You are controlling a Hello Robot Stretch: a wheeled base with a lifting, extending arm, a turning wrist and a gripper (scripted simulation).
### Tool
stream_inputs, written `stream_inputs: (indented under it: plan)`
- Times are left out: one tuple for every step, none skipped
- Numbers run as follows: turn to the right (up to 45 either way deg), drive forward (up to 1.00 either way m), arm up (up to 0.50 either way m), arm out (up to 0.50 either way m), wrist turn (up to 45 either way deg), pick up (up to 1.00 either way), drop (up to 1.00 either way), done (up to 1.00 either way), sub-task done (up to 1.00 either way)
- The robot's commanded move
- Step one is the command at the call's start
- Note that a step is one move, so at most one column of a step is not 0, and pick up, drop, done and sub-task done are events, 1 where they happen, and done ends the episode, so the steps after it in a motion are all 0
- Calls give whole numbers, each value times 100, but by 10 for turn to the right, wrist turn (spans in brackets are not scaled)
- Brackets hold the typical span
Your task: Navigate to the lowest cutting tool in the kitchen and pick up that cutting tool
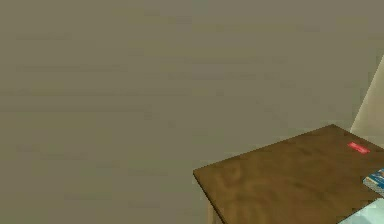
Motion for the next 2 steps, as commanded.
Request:
stream_inputs:
  plan:
    - [0, 0, 0, 0, 270, 0, 0, 0, 0]
    - [0, 0, -30, 0, 0, 0, 0, 0, 0]
